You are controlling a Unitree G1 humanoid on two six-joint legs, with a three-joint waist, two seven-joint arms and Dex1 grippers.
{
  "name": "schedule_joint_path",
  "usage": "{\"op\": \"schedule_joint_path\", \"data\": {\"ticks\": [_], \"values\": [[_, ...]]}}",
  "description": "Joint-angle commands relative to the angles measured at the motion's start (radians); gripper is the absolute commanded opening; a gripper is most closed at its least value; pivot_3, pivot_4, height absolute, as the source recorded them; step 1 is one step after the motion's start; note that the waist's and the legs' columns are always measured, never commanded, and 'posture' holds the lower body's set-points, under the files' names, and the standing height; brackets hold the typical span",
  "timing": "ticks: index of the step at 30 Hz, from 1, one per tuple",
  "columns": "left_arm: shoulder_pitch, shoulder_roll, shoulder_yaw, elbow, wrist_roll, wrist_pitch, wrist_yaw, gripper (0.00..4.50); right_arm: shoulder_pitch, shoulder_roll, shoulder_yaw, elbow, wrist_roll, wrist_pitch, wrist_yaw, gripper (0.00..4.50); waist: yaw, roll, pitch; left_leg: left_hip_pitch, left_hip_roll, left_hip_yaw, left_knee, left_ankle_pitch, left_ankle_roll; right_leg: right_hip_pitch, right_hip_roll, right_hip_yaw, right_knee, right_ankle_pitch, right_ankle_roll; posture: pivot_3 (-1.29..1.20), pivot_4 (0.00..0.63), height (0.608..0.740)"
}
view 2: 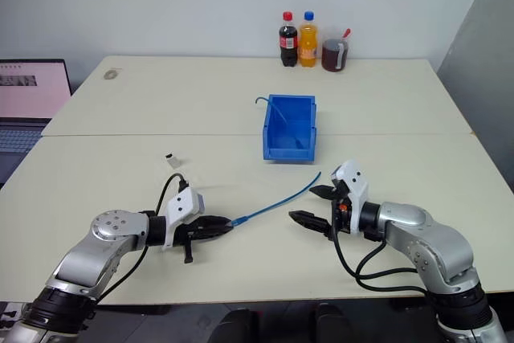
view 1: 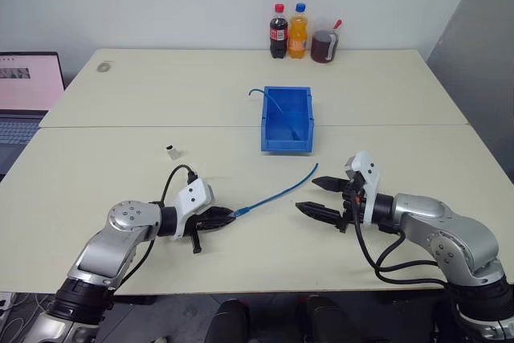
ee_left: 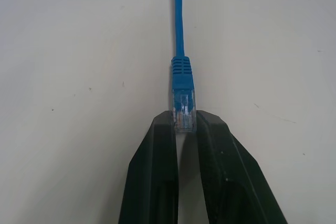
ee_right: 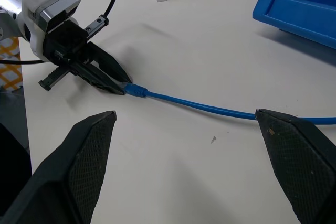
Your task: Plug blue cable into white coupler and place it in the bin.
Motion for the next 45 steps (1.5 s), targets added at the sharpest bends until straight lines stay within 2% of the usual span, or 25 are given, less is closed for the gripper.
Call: {"op": "schedule_joint_path", "data": {"ticks": [1, 5, 8, 12, 15, 19, 24, 27, 31, 36, 43, 45], "values": [[0.027, -0.003, -0.051, 0.043, 0.042, -0.018, -0.012, 0.25, 0.002, -0.008, -0.013, -0.028, 0.000, -0.021, 0.005, 4.50, 0.000, 0.000, 0.000, 0.000, 0.000, 0.000, 0.000, 0.000, 0.000, 0.000, 0.000, 0.000, 0.000, 0.000, 0.000, 0.00, 0.150, 0.740], [0.022, 0.004, -0.007, 0.018, -0.010, 0.038, -0.012, 0.25, 0.008, -0.007, -0.022, -0.037, 0.011, -0.015, 0.001, 4.50, -0.001, 0.000, 0.000, 0.000, 0.000, -0.001, 0.000, 0.000, 0.000, 0.000, 0.000, 0.000, 0.000, 0.000, 0.000, 0.00, 0.150, 0.740], [-0.002, -0.006, 0.084, -0.054, -0.183, 0.269, -0.004, 0.25, 0.026, -0.006, -0.064, -0.062, 0.069, 0.029, -0.005, 4.50, -0.004, -0.001, 0.000, 0.000, 0.000, -0.001, 0.000, 0.000, 0.000, 0.000, 0.000, 0.000, 0.000, 0.000, 0.000, 0.00, 0.150, 0.740], [-0.056, 0.000, 0.217, -0.138, -0.471, 0.632, 0.018, 0.25, 0.067, 0.002, -0.166, -0.083, 0.288, 0.187, -0.023, 4.50, -0.006, -0.003, 0.002, -0.005, 0.001, -0.003, 0.000, 0.000, 0.000, -0.003, 0.001, -0.001, 0.000, 0.000, 0.000, 0.00, 0.150, 0.740], [-0.123, -0.040, 0.363, -0.126, -0.767, 0.937, 0.095, 0.25, 0.089, 0.046, -0.232, -0.045, 0.431, 0.268, -0.095, 4.50, -0.006, -0.004, 0.002, -0.008, 0.001, -0.006, 0.001, 0.000, 0.000, -0.004, 0.002, -0.003, 0.000, 0.000, 0.000, 0.00, 0.150, 0.740], [-0.196, -0.128, 0.490, -0.077, -1.068, 1.135, 0.292, 0.25, 0.081, 0.162, -0.273, 0.031, 0.590, 0.305, -0.241, 4.50, -0.008, -0.004, 0.002, -0.007, 0.001, -0.006, 0.002, 0.000, 0.000, -0.004, 0.002, -0.003, 0.001, 0.000, 0.000, 0.00, 0.150, 0.740], [-0.195, -0.192, 0.479, -0.077, -1.340, 1.121, 0.552, 0.25, -0.037, 0.378, -0.266, 0.147, 0.748, 0.246, -0.472, 4.50, -0.022, -0.004, 0.002, -0.005, 0.002, -0.005, 0.002, 0.000, 0.000, -0.003, 0.001, -0.001, 0.002, 0.000, 0.000, 0.00, 0.150, 0.740], [-0.160, -0.182, 0.435, -0.094, -1.488, 1.070, 0.672, 0.25, -0.106, 0.437, -0.263, 0.173, 0.863, 0.224, -0.554, 4.50, -0.022, -0.004, 0.002, -0.006, 0.003, -0.006, 0.002, 0.000, 0.000, -0.003, 0.000, -0.002, 0.002, 0.000, 0.000, 0.00, 0.150, 0.740], [-0.122, -0.152, 0.378, -0.127, -1.624, 0.993, 0.781, 0.25, -0.127, 0.419, -0.239, 0.171, 0.954, 0.225, -0.584, 4.50, -0.012, -0.004, 0.002, -0.006, 0.002, -0.006, 0.001, 0.000, 0.000, -0.003, -0.001, -0.002, 0.001, 0.000, 0.000, 0.00, 0.150, 0.740], [-0.091, -0.110, 0.327, -0.158, -1.725, 0.912, 0.852, 0.25, -0.117, 0.372, -0.190, 0.147, 1.016, 0.227, -0.587, 4.50, -0.005, -0.004, 0.002, -0.009, 0.001, -0.005, 0.002, 0.000, 0.000, -0.004, -0.003, -0.001, 0.001, 0.000, 0.000, 0.00, 0.150, 0.740], [-0.071, -0.079, 0.294, -0.184, -1.743, 0.860, 0.851, 0.25, -0.113, 0.315, -0.141, 0.144, 1.038, 0.215, -0.565, 4.50, -0.006, -0.004, 0.002, -0.008, 0.000, -0.005, 0.002, 0.000, 0.000, -0.004, -0.001, -0.001, 0.001, 0.000, 0.001, 0.00, 0.150, 0.740], [-0.067, -0.071, 0.289, -0.187, -1.743, 0.853, 0.845, 0.25, -0.118, 0.308, -0.136, 0.154, 1.040, 0.205, -0.565, 4.22, -0.006, -0.004, 0.002, -0.007, 0.001, -0.005, 0.002, 0.000, 0.000, -0.004, 0.000, -0.002, 0.001, 0.000, 0.000, 0.00, 0.150, 0.740]]}}
